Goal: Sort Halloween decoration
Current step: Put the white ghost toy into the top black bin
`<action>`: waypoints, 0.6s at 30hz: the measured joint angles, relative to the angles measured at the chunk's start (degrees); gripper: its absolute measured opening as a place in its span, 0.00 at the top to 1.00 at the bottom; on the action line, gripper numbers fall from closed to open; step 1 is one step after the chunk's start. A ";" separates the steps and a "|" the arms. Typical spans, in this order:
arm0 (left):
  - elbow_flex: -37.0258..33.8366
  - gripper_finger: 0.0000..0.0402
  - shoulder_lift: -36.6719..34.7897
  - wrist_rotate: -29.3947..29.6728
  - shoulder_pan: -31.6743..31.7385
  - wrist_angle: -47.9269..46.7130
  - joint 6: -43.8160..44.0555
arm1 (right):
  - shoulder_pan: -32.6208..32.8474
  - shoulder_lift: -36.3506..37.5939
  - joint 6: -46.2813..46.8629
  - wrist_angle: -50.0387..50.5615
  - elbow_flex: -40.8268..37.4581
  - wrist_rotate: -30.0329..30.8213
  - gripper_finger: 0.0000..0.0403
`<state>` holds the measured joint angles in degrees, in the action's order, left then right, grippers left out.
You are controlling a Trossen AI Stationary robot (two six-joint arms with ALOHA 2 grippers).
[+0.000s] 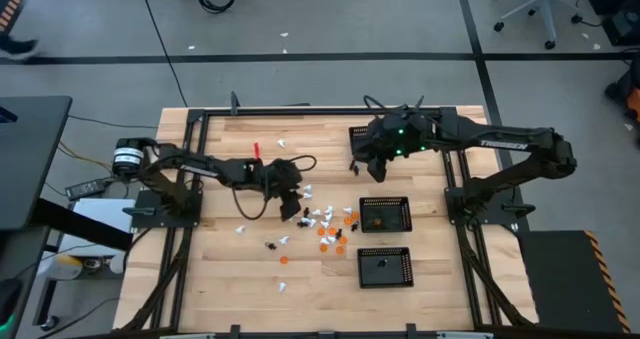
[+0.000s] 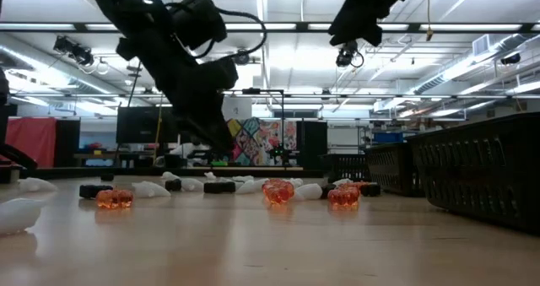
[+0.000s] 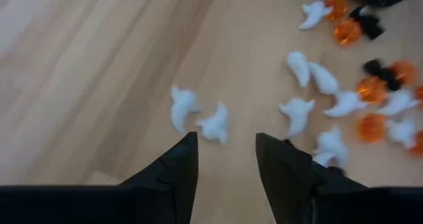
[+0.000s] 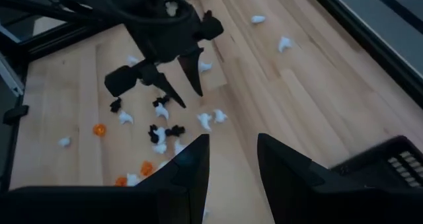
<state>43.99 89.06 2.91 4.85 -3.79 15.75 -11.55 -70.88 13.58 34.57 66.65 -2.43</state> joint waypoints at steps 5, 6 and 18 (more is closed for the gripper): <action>5.10 0.60 3.98 -0.04 -0.35 -0.35 -13.83 | 0.00 0.29 1.25 0.57 0.02 0.04 0.67; 6.21 0.60 4.90 -0.18 -0.36 -1.31 -15.83 | 0.00 0.21 1.35 0.67 0.00 0.04 0.67; 10.23 0.60 12.31 -4.06 0.63 -5.01 -25.22 | 1.70 -0.18 3.30 1.39 0.00 0.00 0.67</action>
<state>54.22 101.37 -1.15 5.48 -8.80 -9.48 -9.85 -71.07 16.88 35.97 66.65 -2.44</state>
